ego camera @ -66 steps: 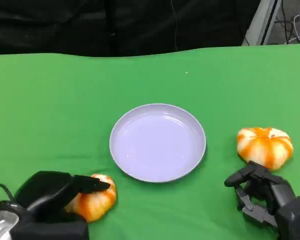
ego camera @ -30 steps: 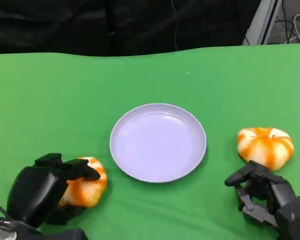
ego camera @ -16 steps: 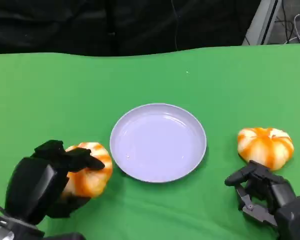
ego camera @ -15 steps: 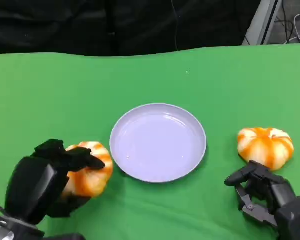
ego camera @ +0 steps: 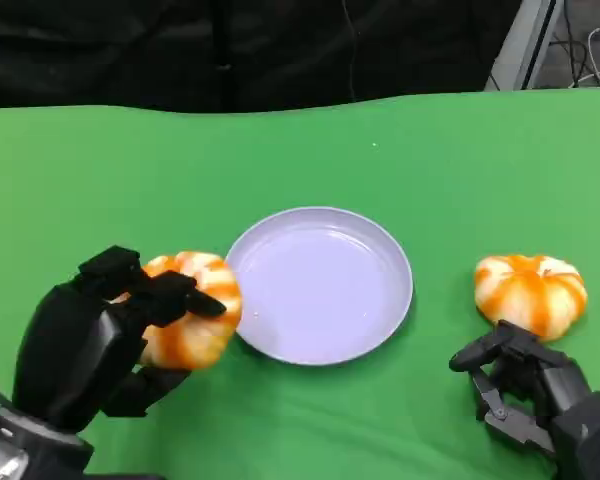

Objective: Grasp the bread from the table and place it into the plate.

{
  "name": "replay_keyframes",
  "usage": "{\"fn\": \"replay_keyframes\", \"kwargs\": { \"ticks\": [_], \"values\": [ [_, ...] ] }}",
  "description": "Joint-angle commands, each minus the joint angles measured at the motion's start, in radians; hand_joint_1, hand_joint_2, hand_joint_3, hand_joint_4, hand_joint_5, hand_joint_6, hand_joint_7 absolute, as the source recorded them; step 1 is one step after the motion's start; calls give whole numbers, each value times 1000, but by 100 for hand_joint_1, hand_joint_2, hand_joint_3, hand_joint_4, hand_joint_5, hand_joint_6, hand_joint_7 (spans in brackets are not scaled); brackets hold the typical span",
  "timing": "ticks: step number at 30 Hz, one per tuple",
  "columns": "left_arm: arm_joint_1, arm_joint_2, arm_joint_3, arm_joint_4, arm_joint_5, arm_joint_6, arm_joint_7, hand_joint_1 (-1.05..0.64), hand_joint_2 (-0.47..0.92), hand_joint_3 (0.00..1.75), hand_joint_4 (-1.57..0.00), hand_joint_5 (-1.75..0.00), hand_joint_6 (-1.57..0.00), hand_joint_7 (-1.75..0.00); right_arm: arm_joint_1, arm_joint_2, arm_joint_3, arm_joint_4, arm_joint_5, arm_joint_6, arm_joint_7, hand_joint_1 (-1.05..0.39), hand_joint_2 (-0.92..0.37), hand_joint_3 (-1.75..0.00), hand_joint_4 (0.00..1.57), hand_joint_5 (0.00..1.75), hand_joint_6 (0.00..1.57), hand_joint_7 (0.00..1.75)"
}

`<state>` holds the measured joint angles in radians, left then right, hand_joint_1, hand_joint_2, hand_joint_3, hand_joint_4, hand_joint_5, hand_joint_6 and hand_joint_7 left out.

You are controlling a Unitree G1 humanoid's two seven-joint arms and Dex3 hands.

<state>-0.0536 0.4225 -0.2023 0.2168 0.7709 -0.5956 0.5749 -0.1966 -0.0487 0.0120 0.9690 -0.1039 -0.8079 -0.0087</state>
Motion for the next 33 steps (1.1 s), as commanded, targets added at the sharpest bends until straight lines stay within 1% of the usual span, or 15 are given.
{"fn": "replay_keyframes", "kwargs": {
  "ticks": [1,6,11,14,16,21,25,32,33],
  "values": [
    [-33,-3,5,21,6,-29,37,-16,37,112,-88,-153,-97,-106,4,-10,0,13,-8,18,-7,-19,-82,-68,74,175,72,133],
    [-59,-19,-4,28,23,-41,52,-21,41,108,-86,-153,-94,-108,4,-10,1,12,-11,18,-11,-19,-82,-68,74,175,71,133],
    [-75,-31,-11,37,35,-44,58,-22,43,104,-85,-154,-91,-112,4,-11,5,11,-20,20,-22,-19,-83,-67,74,175,71,133],
    [-101,-44,-26,62,39,-51,57,-21,45,101,-82,-159,-89,-115,2,-9,4,15,-20,17,-21,-19,-83,-67,74,175,71,133],
    [-120,-50,-37,86,39,-59,60,-18,44,101,-79,-163,-87,-118,1,-8,3,15,-16,18,-17,-18,-83,-67,74,175,71,133],
    [-151,-56,-52,139,43,-76,79,-17,42,102,-78,-164,-85,-121,2,-7,5,11,-23,20,-25,-18,-83,-66,74,175,71,133],
    [-268,-104,-113,304,75,-103,135,-20,42,104,-81,-161,-89,-117,5,-4,7,12,-26,18,-28,-19,-83,-66,73,175,71,132],
    [-327,-125,-162,398,89,-118,185,-18,40,107,-81,-164,-88,-120,7,-2,7,4,-29,27,-32,-19,-84,-65,73,175,71,133],
    [-334,-128,-168,408,91,-118,191,-17,39,107,-79,-167,-86,-125,7,-2,7,3,-31,27,-34,-19,-84,-65,73,175,71,133]
  ]
}}
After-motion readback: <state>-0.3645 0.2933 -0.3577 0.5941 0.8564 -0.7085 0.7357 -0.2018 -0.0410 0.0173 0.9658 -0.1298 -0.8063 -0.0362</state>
